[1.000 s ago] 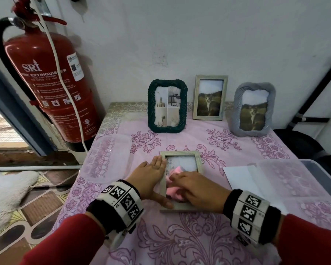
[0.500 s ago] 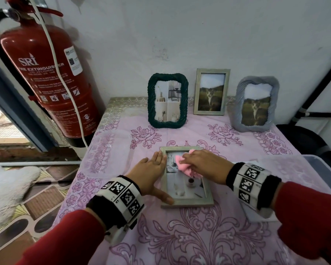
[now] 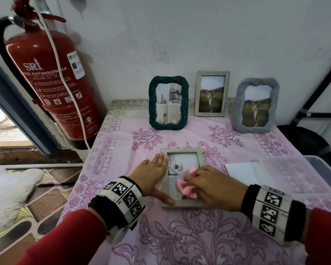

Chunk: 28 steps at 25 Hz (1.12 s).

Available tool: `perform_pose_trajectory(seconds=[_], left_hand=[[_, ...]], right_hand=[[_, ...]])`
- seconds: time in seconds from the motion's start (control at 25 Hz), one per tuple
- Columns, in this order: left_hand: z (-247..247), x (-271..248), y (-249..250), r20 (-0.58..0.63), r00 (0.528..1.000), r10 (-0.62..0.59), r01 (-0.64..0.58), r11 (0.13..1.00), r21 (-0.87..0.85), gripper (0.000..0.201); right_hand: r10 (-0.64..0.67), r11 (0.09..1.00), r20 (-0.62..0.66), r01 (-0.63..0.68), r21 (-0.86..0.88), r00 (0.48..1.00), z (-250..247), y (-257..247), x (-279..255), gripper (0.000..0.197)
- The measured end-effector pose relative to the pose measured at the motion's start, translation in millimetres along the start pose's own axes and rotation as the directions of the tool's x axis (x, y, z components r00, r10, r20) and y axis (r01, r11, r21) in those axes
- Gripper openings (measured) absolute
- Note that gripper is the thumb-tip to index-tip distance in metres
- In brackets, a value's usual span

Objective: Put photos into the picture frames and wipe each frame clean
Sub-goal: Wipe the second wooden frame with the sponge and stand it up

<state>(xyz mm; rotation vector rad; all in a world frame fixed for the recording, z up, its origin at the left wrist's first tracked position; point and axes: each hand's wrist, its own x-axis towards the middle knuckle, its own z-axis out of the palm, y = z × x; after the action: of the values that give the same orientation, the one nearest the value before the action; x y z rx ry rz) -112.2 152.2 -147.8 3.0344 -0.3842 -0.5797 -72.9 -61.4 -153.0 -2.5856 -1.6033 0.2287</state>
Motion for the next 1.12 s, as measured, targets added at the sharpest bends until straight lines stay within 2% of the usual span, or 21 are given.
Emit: perform_pose_trajectory(seconds=[0.16, 0.24, 0.32, 0.4, 0.64, 0.76, 0.88, 1.12], left_hand=[[2, 1, -2, -0.004, 1.000, 0.007, -0.007, 1.000, -0.024, 0.127], [2, 3, -1, -0.003, 1.000, 0.013, -0.013, 1.000, -0.014, 0.128], [1, 3, -1, -0.008, 1.000, 0.012, -0.013, 1.000, -0.006, 0.128], [1, 3, -1, -0.010, 1.000, 0.010, -0.010, 1.000, -0.009, 0.128], [1, 2, 0, -0.003, 1.000, -0.004, 0.004, 1.000, 0.018, 0.127], [2, 2, -1, -0.004, 1.000, -0.003, 0.003, 1.000, 0.017, 0.128], [4, 3, -3, -0.013, 1.000, 0.001, 0.000, 1.000, 0.011, 0.129], [8, 4, -5, -0.021, 1.000, 0.018, -0.018, 0.999, -0.026, 0.127]], right_hand=[[0.068, 0.985, 0.027, -0.063, -0.160, 0.997, -3, 22, 14, 0.033], [0.114, 0.978, 0.037, -0.105, -0.182, 0.993, -3, 29, 33, 0.036], [0.142, 0.988, 0.043, -0.139, -0.060, 0.989, -5, 29, 47, 0.037], [0.118, 0.991, 0.049, -0.120, 0.054, 0.992, -3, 23, 51, 0.035], [-0.027, 0.996, 0.008, 0.026, 0.087, 1.000, -1, -12, 22, 0.019], [-0.053, 0.997, 0.047, 0.056, -0.059, 0.997, -6, -12, 1, 0.023], [-0.012, 0.984, 0.049, 0.020, -0.179, 0.999, -10, -2, -6, 0.023], [0.087, 0.937, 0.024, -0.074, -0.341, 0.996, -7, 26, 28, 0.027]])
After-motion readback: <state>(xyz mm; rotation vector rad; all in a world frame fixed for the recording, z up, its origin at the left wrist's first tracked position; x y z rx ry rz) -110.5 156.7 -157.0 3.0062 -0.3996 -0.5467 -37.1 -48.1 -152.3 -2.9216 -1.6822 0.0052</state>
